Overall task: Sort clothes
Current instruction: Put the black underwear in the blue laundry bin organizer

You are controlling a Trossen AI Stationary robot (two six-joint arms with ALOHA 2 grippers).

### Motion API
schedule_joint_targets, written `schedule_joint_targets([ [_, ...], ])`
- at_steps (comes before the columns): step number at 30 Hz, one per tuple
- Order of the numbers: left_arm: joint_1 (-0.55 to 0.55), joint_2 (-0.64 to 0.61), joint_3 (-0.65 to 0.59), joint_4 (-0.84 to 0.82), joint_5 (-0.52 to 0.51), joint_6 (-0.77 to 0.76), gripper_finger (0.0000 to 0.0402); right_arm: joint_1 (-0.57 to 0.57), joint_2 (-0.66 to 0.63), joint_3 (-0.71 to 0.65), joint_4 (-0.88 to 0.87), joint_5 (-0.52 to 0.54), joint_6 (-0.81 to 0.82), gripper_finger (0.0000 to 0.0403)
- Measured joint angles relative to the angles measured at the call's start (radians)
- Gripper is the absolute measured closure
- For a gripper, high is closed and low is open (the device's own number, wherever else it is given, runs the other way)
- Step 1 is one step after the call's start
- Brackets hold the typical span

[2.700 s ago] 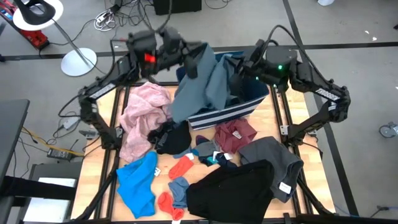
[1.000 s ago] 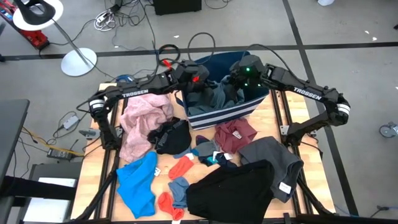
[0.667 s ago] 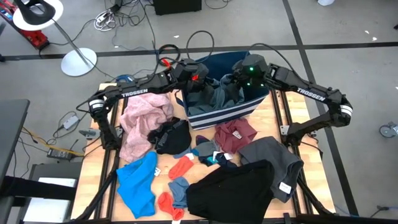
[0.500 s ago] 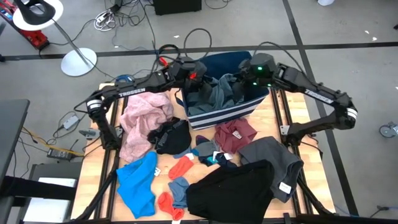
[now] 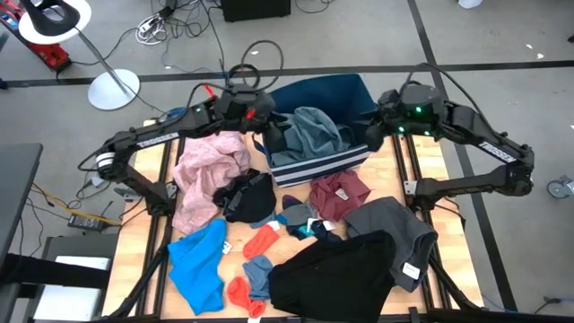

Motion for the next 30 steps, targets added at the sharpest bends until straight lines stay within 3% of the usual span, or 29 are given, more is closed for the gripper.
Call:
schedule_joint_targets([
  [5,-0.062,-0.186,-0.249,0.184,-0.114,0.004,0.0261,0.121,-0.035,0.0,-0.136,0.12,0.068,0.0234],
  [9,-0.084,-0.358,-0.486,0.34,-0.124,-0.054,0.0261,0.254,-0.05,0.0,-0.182,0.194,0.145,0.0234],
  [14,-0.117,-0.547,-0.689,0.34,-0.14,-0.126,0.0261,0.459,-0.056,-0.07,-0.172,0.298,0.252,0.0234],
  [22,-0.22,-0.762,-0.843,0.342,-0.198,-0.15,0.0261,0.792,-0.053,-0.326,0.015,0.516,0.454,0.0235],
  [30,-0.376,-0.734,-0.891,0.229,-0.268,-0.149,0.0261,0.977,-0.011,-0.519,0.275,0.633,0.58,0.0235],
])
